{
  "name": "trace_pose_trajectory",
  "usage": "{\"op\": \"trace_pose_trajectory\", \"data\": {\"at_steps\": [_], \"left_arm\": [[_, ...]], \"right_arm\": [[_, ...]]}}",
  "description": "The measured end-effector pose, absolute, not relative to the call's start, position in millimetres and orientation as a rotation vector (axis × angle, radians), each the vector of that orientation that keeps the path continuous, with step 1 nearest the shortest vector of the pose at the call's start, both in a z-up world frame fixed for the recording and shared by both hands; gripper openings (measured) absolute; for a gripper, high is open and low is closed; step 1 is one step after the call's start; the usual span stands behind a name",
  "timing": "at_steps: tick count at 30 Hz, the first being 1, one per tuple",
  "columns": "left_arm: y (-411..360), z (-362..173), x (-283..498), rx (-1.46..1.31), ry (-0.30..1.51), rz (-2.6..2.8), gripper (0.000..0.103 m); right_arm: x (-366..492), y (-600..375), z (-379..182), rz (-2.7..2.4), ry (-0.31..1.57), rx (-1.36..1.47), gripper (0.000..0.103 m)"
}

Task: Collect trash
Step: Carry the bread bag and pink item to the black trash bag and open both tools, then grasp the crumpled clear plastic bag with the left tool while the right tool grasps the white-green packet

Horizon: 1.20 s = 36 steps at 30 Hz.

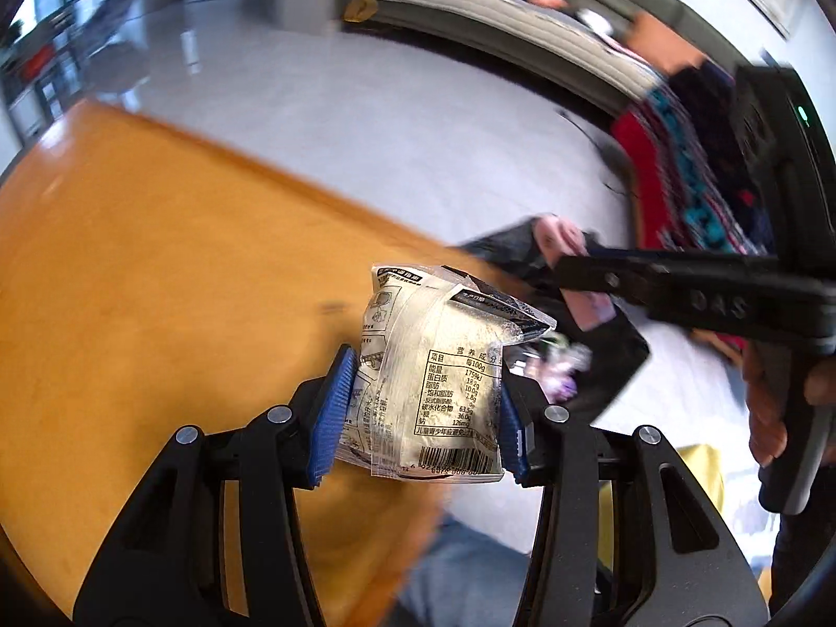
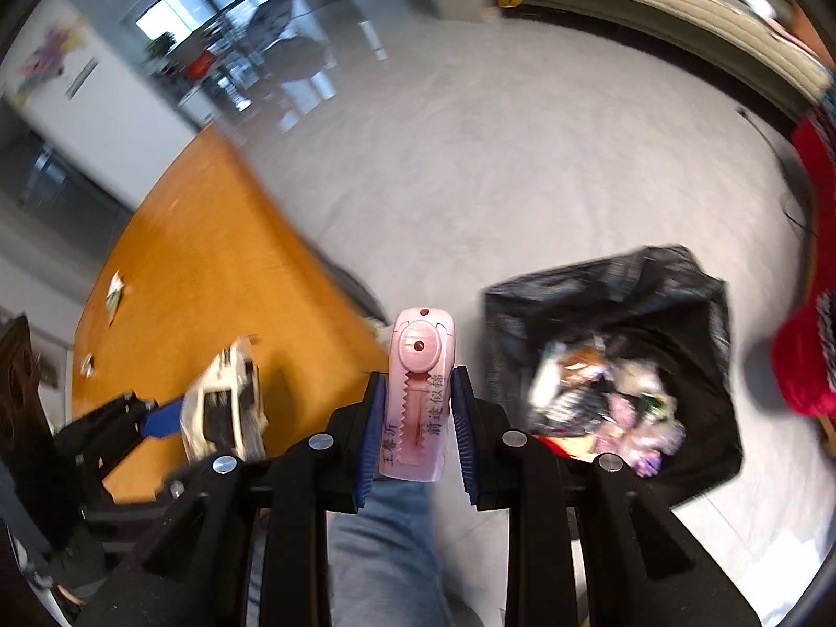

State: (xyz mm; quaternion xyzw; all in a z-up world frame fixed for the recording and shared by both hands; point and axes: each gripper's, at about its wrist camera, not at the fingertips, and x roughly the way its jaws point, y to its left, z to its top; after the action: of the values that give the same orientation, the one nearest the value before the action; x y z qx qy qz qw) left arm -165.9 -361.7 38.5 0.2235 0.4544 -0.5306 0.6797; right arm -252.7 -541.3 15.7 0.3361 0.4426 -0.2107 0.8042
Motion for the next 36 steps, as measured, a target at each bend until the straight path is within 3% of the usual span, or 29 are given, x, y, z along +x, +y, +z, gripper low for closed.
{"op": "trace_pose_trajectory", "data": {"at_steps": [7, 8, 9, 10, 20, 36], "left_arm": [[-445, 4, -263, 0.675, 1.037, -1.369, 0.050], [-452, 2, -275, 0.686, 1.039, -1.385, 0.051], [-458, -3, -285, 0.700, 1.038, -1.397, 0.066], [-464, -6, -292, 0.715, 1.024, -1.383, 0.097], [-447, 8, -287, 0.677, 0.949, -1.368, 0.097], [-284, 26, -120, 0.336, 0.998, -0.953, 0.097]], "right_arm": [[-329, -615, -1, -0.688, 0.942, 0.806, 0.029], [-335, -623, -3, -0.730, 0.956, 0.804, 0.047], [-342, -631, -5, -0.779, 0.971, 0.801, 0.072], [-350, -636, -4, -0.825, 0.954, 0.803, 0.074], [-338, -618, 8, -0.719, 0.918, 0.776, 0.074], [-146, -472, 47, -0.326, 0.998, 0.499, 0.074]]}}
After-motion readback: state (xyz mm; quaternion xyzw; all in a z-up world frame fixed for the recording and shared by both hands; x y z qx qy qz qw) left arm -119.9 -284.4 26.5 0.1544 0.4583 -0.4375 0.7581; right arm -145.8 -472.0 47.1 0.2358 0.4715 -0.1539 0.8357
